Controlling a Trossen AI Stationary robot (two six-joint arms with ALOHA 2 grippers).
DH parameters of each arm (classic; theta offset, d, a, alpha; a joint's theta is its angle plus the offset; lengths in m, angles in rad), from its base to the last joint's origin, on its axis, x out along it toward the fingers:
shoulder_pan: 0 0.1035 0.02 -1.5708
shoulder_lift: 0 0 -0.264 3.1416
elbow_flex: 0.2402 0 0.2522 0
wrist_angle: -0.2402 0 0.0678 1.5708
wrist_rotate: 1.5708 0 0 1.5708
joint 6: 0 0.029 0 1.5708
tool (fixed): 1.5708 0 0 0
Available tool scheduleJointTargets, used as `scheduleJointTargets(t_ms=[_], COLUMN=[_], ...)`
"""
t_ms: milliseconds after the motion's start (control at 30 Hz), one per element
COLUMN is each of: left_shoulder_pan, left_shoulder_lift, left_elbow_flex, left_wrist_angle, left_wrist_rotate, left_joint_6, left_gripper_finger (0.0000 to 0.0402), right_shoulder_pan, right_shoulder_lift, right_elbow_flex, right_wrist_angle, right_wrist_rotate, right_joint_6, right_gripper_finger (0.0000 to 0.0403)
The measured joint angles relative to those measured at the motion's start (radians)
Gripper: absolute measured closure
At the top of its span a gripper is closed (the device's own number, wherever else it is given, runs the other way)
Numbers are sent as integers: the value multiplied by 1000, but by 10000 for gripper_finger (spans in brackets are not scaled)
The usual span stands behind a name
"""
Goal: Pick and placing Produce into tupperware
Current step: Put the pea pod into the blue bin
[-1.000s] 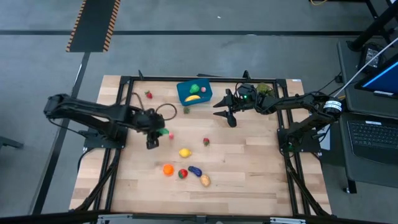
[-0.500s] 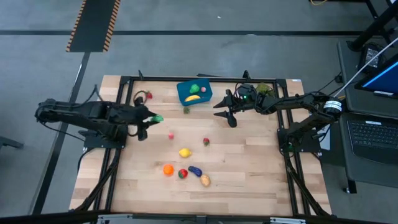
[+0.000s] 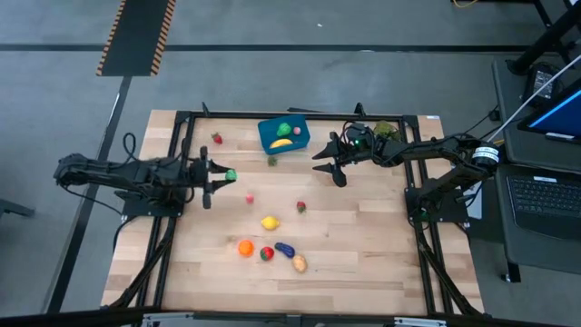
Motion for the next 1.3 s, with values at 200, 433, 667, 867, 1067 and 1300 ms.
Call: scheduleJointTargets(t_ms=[200, 433, 667, 867, 1067, 1300], left_shoulder_pan=[0, 0, 1, 58, 143, 206], left_shoulder_lift=[-6, -7, -6, 39, 180, 378], left_elbow_flex=[-129, -210, -224, -224, -225, -223], left_wrist_angle=[253, 391, 435, 507, 585, 840], left_wrist_rotate=[121, 151, 159, 123, 124, 124], left_joint_6=[2, 0, -3, -14, -37, -45], left_gripper_finger=[280, 280, 280, 280, 280, 280], right_shoulder_pan=[0, 0, 0, 0, 0, 0], right_shoulder_lift=[0, 0, 0, 0, 0, 0], right_elbow_flex=[0, 0, 0, 0, 0, 0], right_wrist_angle=[0, 0, 0, 1, 2, 2], right_wrist_rotate=[-1, -1, -1, -1, 0, 0], right_joint_6=[-4, -6, -7, -7, -7, -7], right_gripper_finger=[220, 220, 220, 220, 220, 220])
